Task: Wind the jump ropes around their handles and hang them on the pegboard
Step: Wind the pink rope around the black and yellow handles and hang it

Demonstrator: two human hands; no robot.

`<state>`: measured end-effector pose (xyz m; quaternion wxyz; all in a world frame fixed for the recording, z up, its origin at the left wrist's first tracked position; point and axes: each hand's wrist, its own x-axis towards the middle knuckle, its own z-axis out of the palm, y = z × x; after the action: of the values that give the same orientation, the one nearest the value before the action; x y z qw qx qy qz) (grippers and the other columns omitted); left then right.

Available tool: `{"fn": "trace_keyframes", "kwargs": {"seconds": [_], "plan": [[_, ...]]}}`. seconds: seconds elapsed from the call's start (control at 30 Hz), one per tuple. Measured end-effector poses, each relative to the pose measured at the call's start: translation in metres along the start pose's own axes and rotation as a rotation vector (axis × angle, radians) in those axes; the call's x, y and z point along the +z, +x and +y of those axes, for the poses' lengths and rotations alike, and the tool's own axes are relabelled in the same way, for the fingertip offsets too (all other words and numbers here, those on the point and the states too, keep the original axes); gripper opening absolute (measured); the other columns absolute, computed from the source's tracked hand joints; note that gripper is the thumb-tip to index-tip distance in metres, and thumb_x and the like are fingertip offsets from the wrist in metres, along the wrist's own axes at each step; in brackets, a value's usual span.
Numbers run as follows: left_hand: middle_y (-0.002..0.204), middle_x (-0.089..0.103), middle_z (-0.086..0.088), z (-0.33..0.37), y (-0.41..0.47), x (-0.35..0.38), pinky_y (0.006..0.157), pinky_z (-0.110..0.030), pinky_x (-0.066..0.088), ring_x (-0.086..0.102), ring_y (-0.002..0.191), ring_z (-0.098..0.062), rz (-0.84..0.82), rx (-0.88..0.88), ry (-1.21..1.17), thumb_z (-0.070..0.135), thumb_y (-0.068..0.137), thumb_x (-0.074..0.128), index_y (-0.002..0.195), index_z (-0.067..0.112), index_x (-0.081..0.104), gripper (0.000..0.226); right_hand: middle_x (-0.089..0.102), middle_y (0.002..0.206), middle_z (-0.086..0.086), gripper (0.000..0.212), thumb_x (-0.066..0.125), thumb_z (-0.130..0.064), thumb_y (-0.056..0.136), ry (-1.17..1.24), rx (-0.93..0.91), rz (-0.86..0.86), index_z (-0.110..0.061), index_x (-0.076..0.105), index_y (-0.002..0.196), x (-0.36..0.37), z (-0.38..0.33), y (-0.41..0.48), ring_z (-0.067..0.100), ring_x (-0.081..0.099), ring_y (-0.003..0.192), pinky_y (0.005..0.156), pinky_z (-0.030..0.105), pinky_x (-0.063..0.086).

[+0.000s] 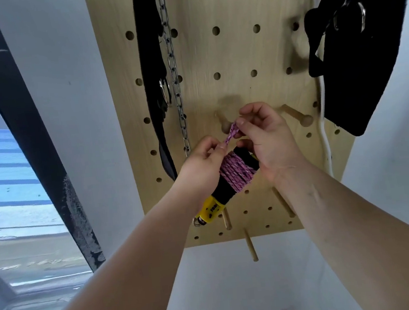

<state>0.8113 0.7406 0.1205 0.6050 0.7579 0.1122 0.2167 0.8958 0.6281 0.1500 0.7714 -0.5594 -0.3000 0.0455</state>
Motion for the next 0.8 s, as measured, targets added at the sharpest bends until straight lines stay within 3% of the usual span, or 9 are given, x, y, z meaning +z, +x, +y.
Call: {"fn": "trace_keyframes", "kwargs": {"seconds": [0.27,0.43,0.53,0.7,0.8], "plan": [[0.075,0.056,-0.001,0.010,0.012,0.001,0.061,-0.035,0.041,0.054,0.072,-0.019,0.098,0.073,0.040,0.030,0.101,0.051,0.089,0.016,0.053,0.019,0.067,0.076,0.000,0.018,0.061,0.005,0.094,-0.046,-0.080,0.037,-0.012,0.061,0.090,0.003,0.003,0.016,0.013,0.063,0.066,0.055,0.024,0.050],[0.092,0.070,0.007,0.015,0.011,0.006,0.077,-0.027,0.051,0.068,0.091,-0.012,0.106,0.023,-0.068,0.044,0.107,0.042,0.087,0.039,0.060,0.027,0.067,0.077,-0.002,0.019,0.068,0.004,0.090,-0.086,-0.100,0.006,-0.014,0.064,0.088,0.000,0.006,0.021,0.011,0.062,0.067,0.058,0.024,0.051],[0.094,0.073,-0.003,0.011,0.017,0.007,0.074,-0.033,0.053,0.071,0.090,-0.024,0.097,0.019,-0.080,0.039,0.105,0.051,0.095,0.029,0.065,0.020,0.066,0.081,0.000,0.020,0.070,0.007,0.086,-0.077,-0.102,-0.037,-0.013,0.065,0.089,-0.003,0.008,0.021,0.010,0.063,0.070,0.060,0.023,0.052],[0.093,0.077,-0.002,0.007,0.019,0.007,0.074,-0.028,0.057,0.072,0.084,-0.016,0.016,-0.009,-0.129,0.032,0.103,0.057,0.099,0.020,0.071,0.019,0.067,0.077,0.002,0.022,0.071,0.011,0.084,-0.082,-0.131,-0.053,-0.011,0.066,0.085,-0.004,0.010,0.022,0.017,0.068,0.073,0.065,0.026,0.055],[0.082,0.074,-0.001,0.006,0.020,0.009,0.070,-0.030,0.057,0.070,0.077,-0.016,0.006,-0.015,-0.180,0.027,0.102,0.059,0.090,0.018,0.072,0.020,0.068,0.075,0.003,0.022,0.072,0.011,0.083,-0.082,-0.142,-0.067,-0.011,0.066,0.085,-0.004,0.010,0.024,0.018,0.070,0.072,0.065,0.026,0.055]]}}
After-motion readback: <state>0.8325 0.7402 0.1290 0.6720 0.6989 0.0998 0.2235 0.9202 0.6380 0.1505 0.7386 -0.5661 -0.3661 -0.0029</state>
